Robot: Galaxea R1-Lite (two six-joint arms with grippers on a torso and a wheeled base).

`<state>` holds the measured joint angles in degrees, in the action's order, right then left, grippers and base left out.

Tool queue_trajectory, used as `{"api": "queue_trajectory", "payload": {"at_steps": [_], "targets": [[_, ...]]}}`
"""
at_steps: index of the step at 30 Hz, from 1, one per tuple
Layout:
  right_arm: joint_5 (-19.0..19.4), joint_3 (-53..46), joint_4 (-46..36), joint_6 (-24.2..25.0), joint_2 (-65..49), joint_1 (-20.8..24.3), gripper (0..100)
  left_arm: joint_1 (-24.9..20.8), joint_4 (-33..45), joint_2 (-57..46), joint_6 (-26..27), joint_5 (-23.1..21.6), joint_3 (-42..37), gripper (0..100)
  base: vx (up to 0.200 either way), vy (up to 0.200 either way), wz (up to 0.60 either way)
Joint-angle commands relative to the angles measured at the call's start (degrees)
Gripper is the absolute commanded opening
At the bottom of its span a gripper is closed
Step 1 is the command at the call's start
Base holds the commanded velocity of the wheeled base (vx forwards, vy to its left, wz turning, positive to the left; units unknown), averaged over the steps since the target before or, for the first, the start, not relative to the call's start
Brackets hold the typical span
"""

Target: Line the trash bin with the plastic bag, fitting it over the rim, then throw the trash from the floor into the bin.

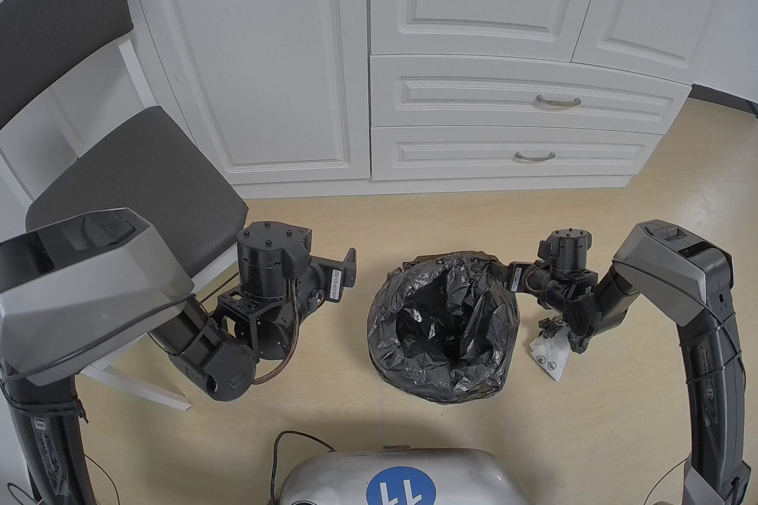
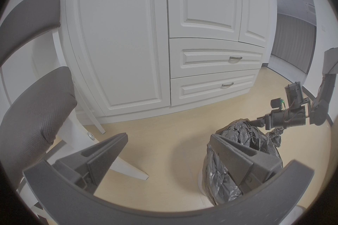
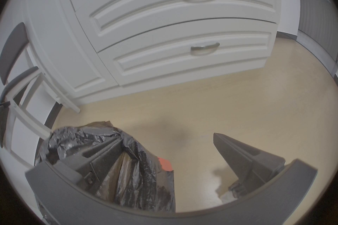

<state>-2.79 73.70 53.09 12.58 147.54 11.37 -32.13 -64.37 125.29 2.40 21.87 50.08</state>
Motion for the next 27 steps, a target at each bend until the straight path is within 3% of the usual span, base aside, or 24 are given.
{"api": "queue_trajectory", "payload": {"at_steps": [1, 10, 13, 21, 27], "targets": [[2.09, -2.86, -8.97, -0.89, -3.49, -0.48, 100, -0.91, -2.78, 0.21, -0.03, 0.01, -3.23, 100, 0.000, 0.000, 0.00], [4.73, -2.60, -9.50, 0.34, -3.05, -1.09, 100, -1.00, -6.83, 0.13, -1.26, 0.01, -6.22, 100, 0.000, 0.000, 0.00], [6.22, -5.24, -10.64, 0.60, -9.47, -2.58, 100, -0.74, -6.91, -0.23, -2.40, -0.07, -6.84, 100, 0.000, 0.000, 0.00], [15.01, -8.75, -18.72, 0.43, -18.52, -6.01, 100, -1.00, -7.00, 0.30, -3.19, -2.09, -9.30, 100, 0.000, 0.000, 0.00], [14.92, -7.87, -18.64, 0.34, -17.29, -5.92, 100, -2.14, -6.30, 8.56, -3.81, -3.50, -4.02, 100, 0.000, 0.000, 0.00]]}}
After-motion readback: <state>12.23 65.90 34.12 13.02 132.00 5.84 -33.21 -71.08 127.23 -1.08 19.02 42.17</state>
